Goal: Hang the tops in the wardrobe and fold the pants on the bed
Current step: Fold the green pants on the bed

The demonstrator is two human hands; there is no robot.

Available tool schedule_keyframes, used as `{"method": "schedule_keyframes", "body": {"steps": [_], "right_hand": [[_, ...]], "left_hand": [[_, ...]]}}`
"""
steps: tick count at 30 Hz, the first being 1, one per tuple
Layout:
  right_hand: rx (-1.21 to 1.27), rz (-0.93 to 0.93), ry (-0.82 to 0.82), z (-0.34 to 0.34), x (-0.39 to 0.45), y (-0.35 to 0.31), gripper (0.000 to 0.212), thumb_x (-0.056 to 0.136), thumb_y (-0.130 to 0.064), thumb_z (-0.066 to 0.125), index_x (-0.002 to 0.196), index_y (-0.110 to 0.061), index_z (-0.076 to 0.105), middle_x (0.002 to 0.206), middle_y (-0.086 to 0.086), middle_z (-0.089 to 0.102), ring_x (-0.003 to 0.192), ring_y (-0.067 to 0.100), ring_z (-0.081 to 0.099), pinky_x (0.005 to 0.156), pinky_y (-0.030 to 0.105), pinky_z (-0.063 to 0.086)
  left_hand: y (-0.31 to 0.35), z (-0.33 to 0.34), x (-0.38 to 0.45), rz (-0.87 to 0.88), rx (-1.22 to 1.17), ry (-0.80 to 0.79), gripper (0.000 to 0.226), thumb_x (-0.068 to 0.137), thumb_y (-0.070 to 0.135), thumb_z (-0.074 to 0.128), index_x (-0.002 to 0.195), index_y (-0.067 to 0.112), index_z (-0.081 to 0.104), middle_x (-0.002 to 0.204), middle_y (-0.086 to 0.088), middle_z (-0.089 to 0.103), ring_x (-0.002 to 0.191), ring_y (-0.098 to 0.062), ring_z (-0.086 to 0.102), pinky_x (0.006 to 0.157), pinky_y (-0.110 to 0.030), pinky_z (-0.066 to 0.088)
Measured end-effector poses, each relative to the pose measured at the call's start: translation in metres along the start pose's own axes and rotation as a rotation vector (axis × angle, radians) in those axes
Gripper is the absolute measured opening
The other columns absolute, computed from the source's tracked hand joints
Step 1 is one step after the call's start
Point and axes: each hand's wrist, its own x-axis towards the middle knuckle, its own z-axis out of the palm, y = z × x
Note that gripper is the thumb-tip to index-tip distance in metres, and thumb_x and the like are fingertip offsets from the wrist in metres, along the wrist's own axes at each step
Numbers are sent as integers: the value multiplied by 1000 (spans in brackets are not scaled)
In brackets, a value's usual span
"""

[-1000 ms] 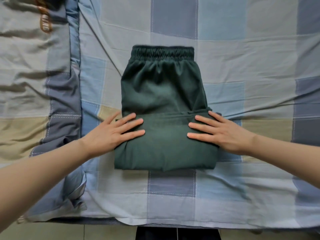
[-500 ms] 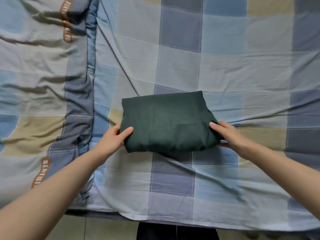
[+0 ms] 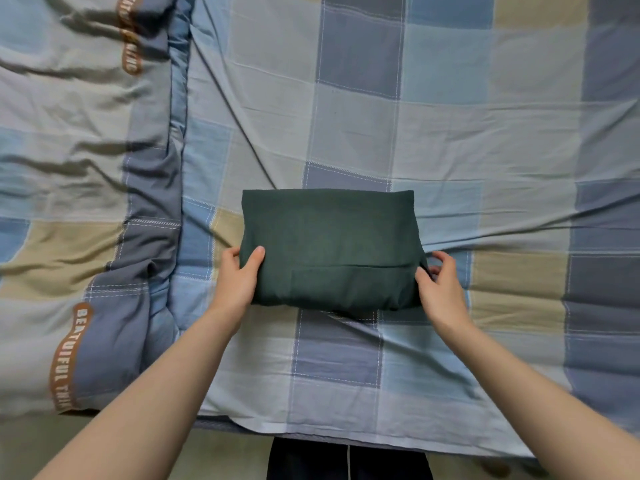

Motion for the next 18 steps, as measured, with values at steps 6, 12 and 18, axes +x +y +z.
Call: {"method": "schedule_keyframes", "body": {"steps": [6, 12, 18], "right_hand": [[310, 89, -121, 40, -11, -16, 57, 91, -46, 56, 138, -22, 33, 135, -1, 48, 124, 25, 48, 101, 52, 44], [398, 56, -135, 14, -23, -17, 16, 100, -30, 46, 112, -25, 54, 114, 1, 62, 104, 22, 61, 77, 46, 57], [288, -69, -113, -60, -83, -28, 16, 101, -20, 43, 110, -24, 55, 107, -1, 62, 107, 25, 59, 94, 53, 48]], "left_hand": [[-10, 32, -21, -1, -113, -15, 46, 88, 41, 68, 128, 27, 53, 118, 15, 64, 108, -5, 61, 102, -36, 47], [-10, 35, -60, 10, -175, 127, 21, 93, 27, 64, 113, 21, 64, 110, 6, 69, 107, -17, 64, 99, -41, 50], [20, 18, -136, 129, -165, 139, 16, 97, 24, 57, 111, 22, 64, 107, 6, 69, 101, -13, 64, 91, -35, 52]]}}
